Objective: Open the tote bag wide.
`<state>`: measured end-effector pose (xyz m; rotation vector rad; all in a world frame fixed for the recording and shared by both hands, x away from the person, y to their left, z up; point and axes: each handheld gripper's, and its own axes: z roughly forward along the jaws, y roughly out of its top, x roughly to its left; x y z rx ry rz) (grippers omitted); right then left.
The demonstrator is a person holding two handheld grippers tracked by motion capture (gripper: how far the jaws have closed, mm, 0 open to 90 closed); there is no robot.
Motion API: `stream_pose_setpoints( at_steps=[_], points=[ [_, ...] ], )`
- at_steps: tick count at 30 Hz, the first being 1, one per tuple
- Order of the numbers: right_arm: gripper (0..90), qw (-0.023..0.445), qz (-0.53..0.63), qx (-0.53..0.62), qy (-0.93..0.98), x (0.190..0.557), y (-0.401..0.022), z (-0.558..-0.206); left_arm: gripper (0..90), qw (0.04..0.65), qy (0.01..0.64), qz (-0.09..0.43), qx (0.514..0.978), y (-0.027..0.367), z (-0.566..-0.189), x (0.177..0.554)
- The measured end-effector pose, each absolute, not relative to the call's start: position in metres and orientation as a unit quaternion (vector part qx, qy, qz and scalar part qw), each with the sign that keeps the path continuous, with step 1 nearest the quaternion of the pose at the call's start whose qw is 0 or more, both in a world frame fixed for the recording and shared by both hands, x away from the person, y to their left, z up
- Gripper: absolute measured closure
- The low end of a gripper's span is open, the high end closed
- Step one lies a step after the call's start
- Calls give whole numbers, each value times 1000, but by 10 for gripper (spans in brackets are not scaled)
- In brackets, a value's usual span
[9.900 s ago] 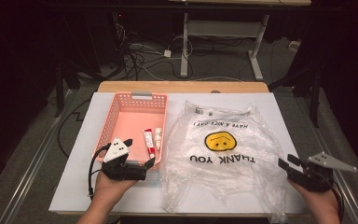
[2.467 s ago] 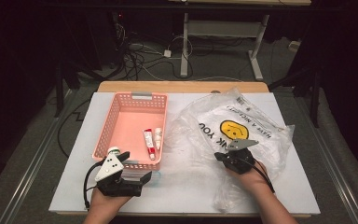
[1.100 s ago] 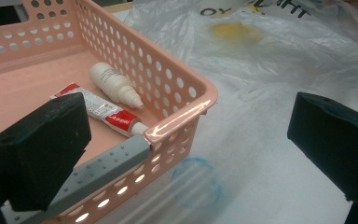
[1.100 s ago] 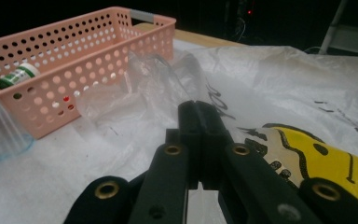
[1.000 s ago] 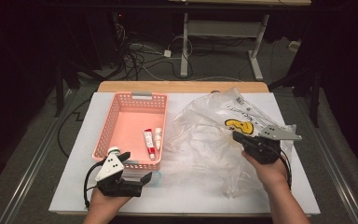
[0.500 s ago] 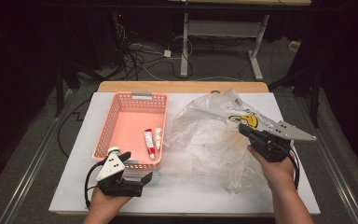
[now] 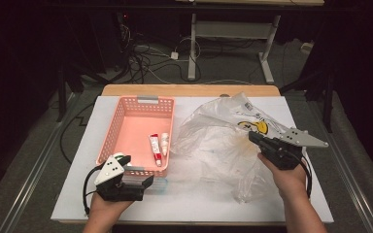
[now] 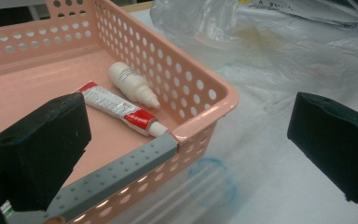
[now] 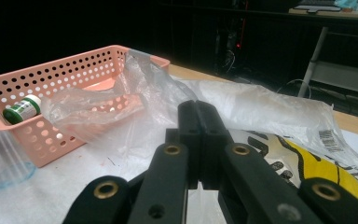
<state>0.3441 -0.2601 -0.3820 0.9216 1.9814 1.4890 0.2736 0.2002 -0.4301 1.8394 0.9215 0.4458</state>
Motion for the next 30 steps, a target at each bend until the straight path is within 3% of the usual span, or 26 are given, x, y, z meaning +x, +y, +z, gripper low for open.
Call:
stream_pose_setpoints(
  at_steps=[18,30],
  points=[
    [900,241,547,337,728,344,-260,-383,0,475,443,210,730,242,-428,283],
    [900,242,544,335,731,344,-260,-385,0,481,458,201,720,238,-419,292]
  ],
)
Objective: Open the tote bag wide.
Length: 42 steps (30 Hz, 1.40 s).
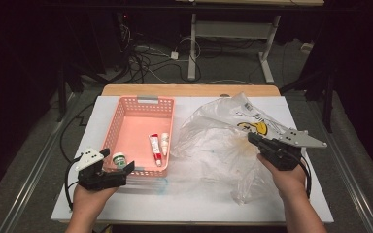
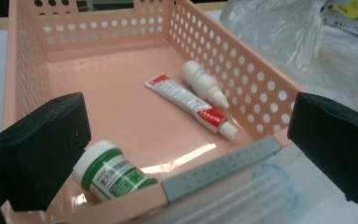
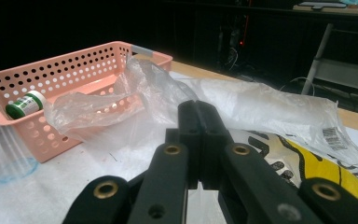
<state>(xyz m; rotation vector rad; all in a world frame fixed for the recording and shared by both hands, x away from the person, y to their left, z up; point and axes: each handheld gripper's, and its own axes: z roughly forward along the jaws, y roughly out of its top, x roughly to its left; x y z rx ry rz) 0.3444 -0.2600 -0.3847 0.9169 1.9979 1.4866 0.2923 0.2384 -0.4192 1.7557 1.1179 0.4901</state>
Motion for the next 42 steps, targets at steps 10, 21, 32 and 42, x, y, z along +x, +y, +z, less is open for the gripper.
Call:
stream_pose_setpoints(
  at_steps=[10,21,32,42],
  points=[
    [900,238,547,336,729,345,-262,-384,0,471,446,189,738,218,-405,318],
    [900,235,547,336,730,346,-261,-385,0,472,449,175,738,209,-395,348],
    [900,234,546,336,731,346,-260,-386,150,451,464,143,749,210,-391,382],
    [900,235,546,336,730,346,-261,-385,373,400,475,95,778,204,-397,411]
  ],
)
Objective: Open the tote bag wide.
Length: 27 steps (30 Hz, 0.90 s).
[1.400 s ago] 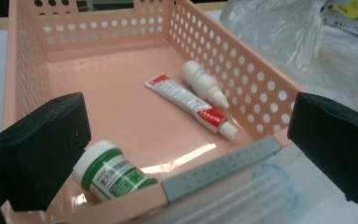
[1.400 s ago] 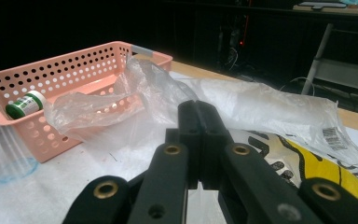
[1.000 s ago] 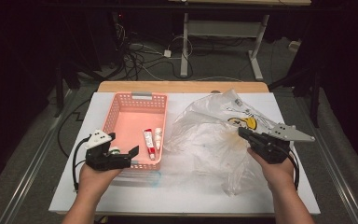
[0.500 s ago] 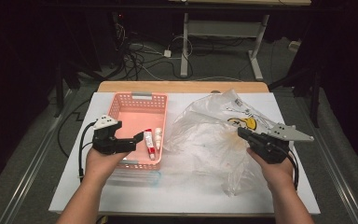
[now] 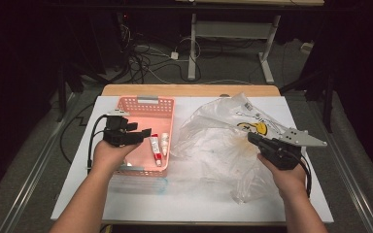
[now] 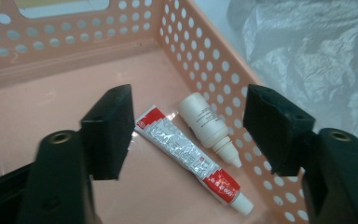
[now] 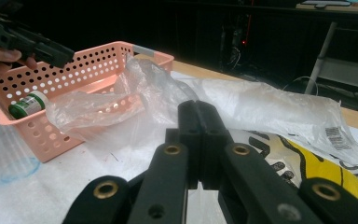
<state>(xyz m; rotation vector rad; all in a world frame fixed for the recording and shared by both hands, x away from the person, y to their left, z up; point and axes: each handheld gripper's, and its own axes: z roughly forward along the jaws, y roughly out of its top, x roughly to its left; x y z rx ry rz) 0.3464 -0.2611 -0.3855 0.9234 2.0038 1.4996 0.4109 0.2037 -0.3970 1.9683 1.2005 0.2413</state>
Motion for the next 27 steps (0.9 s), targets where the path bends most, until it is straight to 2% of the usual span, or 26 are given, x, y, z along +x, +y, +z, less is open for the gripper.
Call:
stream_pose_setpoints(
  at_steps=[4,10,13,17,23,27],
  points=[
    [900,236,546,337,730,347,-261,-386,464,364,482,84,793,195,-401,417],
    [900,236,546,337,730,346,-261,-385,700,337,460,55,820,184,-405,423],
    [900,236,545,338,730,346,-262,-385,752,305,456,34,835,176,-408,428],
    [900,236,545,338,730,346,-262,-385,872,271,437,27,857,167,-411,432],
    [900,237,545,337,730,347,-264,-386,881,240,410,8,880,151,-415,436],
    [900,237,546,337,730,347,-264,-386,881,210,414,-2,886,141,-419,439]
  ],
)
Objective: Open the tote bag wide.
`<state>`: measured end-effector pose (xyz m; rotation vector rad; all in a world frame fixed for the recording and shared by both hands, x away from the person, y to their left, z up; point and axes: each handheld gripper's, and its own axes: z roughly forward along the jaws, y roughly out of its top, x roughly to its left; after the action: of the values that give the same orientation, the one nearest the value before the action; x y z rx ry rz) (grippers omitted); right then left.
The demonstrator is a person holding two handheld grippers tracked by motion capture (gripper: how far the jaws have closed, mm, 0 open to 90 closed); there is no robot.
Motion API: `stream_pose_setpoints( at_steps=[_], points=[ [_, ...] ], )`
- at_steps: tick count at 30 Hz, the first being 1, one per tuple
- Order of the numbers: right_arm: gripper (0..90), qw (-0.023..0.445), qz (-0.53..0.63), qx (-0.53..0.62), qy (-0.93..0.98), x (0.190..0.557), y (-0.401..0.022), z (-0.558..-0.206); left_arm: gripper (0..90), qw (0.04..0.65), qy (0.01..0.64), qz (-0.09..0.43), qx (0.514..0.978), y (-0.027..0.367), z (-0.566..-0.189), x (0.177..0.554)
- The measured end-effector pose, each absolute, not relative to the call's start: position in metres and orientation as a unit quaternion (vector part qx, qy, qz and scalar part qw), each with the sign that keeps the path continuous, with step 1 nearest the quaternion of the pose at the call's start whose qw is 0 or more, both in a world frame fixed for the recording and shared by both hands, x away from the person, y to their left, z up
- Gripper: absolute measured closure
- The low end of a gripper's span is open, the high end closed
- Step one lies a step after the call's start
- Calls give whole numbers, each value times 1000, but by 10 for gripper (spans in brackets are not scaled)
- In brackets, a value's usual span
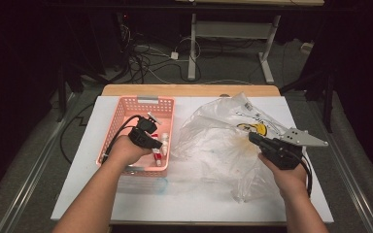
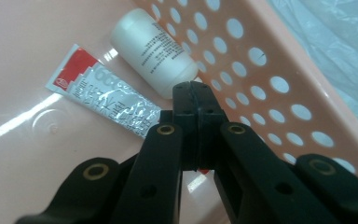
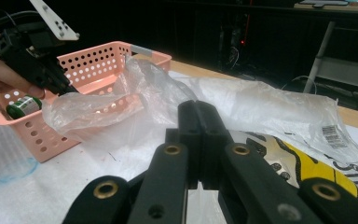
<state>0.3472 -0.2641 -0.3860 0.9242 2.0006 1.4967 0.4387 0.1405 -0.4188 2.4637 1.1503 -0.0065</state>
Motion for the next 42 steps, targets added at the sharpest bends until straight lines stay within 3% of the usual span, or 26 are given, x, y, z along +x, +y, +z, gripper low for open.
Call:
stream_pose_setpoints(
  at_steps=[20,42],
  points=[
    [900,233,546,340,729,347,-265,-387,882,157,403,-30,901,127,-428,446],
    [900,235,546,341,728,347,-265,-387,882,118,408,-5,906,142,-427,445]
  ],
)
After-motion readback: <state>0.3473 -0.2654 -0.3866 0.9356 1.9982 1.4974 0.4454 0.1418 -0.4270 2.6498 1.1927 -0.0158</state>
